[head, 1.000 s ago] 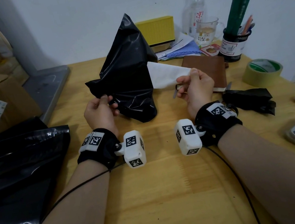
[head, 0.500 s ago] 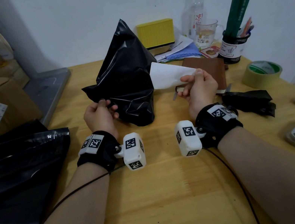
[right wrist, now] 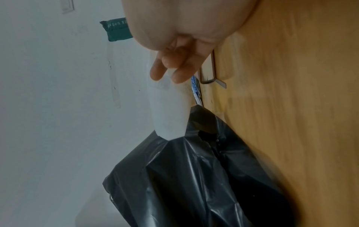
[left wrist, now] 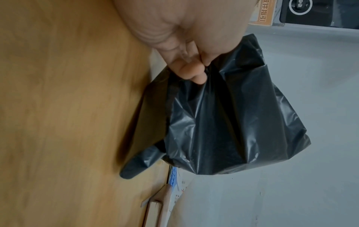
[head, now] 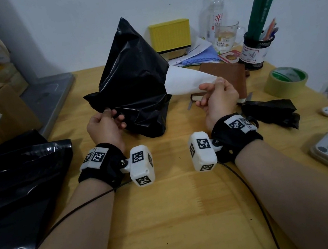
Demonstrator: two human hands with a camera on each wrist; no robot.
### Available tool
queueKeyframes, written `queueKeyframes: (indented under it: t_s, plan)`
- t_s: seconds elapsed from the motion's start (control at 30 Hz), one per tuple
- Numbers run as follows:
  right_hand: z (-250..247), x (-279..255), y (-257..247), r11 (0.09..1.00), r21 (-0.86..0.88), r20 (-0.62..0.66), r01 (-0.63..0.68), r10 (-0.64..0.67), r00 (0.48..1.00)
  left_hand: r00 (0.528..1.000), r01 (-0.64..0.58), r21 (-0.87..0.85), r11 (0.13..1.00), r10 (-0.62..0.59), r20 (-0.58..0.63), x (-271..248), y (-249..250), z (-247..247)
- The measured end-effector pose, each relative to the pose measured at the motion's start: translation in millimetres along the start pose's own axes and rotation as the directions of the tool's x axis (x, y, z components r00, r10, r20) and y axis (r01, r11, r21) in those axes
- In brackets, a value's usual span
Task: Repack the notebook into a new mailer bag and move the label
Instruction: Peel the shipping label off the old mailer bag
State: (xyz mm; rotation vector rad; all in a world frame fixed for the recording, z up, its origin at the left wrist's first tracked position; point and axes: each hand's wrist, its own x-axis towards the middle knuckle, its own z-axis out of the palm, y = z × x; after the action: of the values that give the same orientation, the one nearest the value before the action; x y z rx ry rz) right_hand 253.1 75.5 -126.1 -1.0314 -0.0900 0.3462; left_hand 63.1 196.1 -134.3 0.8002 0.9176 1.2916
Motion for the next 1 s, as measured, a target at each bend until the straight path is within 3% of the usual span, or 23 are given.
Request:
queueKeyframes:
  t_s: [0.47,0.57,0.73,0.8,0.87,0.93,1.0]
  plan:
    - [-5.1,-7.4,-15.0,0.994,0.074,-0.012,0.075,-0.074,0.997,0.997,0.057,-0.204,0.977,-0.066,-0.035,-9.3,8.5,-0.4]
    - [-4.9,-15.4,-29.8,0.986,0.106,0.062,0.130,-0.138,0.989,0.996,0.079,-0.214,0.974,-0.084,-0.011,-11.1,9.3,-0.3]
    - [-16.1,-49.2,-55.0,0.975,0.025,0.227,0.222,-0.222,0.948,0.981,0.131,-0.282,0.950,-0.165,-0.101,-25.4,26.2,-1.3]
    - [-23.8,-63.1,-65.9,0.973,0.017,0.270,0.231,-0.227,0.936,0.974,0.203,-0.234,0.951,-0.220,-0.048,-34.0,36.4,-2.4]
    - [-29.9,-77.4,-77.7,0.972,0.007,0.303,0.235,-0.226,0.926,0.948,0.302,-0.089,0.949,-0.289,0.132,-50.4,49.3,-3.7]
    - [-34.0,-94.5,-88.9,0.965,-0.037,0.349,0.260,-0.231,0.908,0.868,0.328,0.206,0.922,-0.380,0.319,-77.0,63.7,-5.7]
    - [-36.8,-114.9,-97.1,0.946,-0.099,0.419,0.308,-0.241,0.876,0.772,0.244,0.454,0.857,-0.455,0.444,-111.7,76.6,-7.5]
